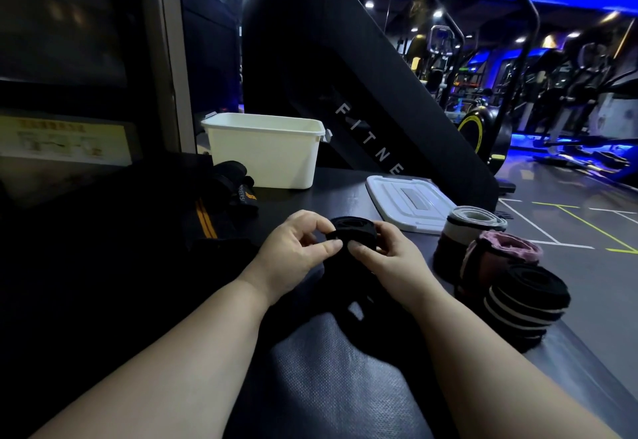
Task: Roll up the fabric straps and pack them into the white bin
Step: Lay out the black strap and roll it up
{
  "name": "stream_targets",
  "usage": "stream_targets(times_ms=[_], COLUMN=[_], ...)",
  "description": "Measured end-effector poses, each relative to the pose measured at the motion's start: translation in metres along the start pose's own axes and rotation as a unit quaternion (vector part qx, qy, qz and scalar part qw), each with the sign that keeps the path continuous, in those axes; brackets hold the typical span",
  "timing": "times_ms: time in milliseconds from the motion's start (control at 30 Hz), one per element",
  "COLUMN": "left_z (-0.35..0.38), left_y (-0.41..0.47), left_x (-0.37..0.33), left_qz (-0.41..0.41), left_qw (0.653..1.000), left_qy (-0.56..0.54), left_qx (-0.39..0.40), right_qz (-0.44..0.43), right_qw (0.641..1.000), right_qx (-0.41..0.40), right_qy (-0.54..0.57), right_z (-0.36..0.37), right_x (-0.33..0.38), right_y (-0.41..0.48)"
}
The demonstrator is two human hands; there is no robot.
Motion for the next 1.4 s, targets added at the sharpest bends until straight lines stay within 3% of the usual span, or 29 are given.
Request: stream_targets(times_ms=[200, 467, 600, 767, 867, 1033, 1200, 1400], left_z=[0.0, -0.004, -0.003, -0.002, 0.001, -0.001, -0.005, -0.002], left_y=[-0.002, 0.001, 0.001, -0.002, -0.005, -0.005, -0.004, -0.007], left_x=[0.0, 0.01, 0.009, 0.008, 0.007, 0.007, 0.006, 0.007], left_qz=[-0.033, -0.113, -0.085, -0.104, -0.14, -0.141, -0.116, -0.13], left_qw=[0.999, 0.987, 0.985, 0.99, 0.976, 0.981, 0.989, 0.981], left_qy=[0.01, 0.111, 0.14, -0.095, -0.158, -0.124, -0.084, -0.134], left_qx=[0.036, -0.024, -0.057, 0.003, 0.047, 0.043, 0.042, 0.059], right_qz=[0.0, 0.012, 0.017, 0.008, -0.016, -0.126, -0.12, -0.098], right_qw=[1.0, 1.0, 0.998, 0.996, 0.997, 0.987, 0.991, 0.995], right_qx=[-0.019, -0.015, 0.04, 0.083, 0.077, -0.027, 0.005, 0.023], right_qy=[-0.01, 0.01, 0.046, 0.042, 0.008, -0.093, -0.058, -0.024], right_z=[0.001, 0.001, 0.0, 0.004, 0.003, -0.003, -0.003, -0.001], right_x=[0.003, 0.003, 0.005, 0.009, 0.011, 0.015, 0.015, 0.017], right_y=[0.0, -0.001, -0.001, -0.006, -0.009, -0.009, -0.01, -0.012])
Point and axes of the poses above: each hand's wrist, its own y-axis towards the middle knuckle, its own z-axis out of the palm, x = y × z, the point moved 3 cm from there along y, towards the middle knuckle, and after that the axes turned 10 degrees about z, right-handed, at the moved point
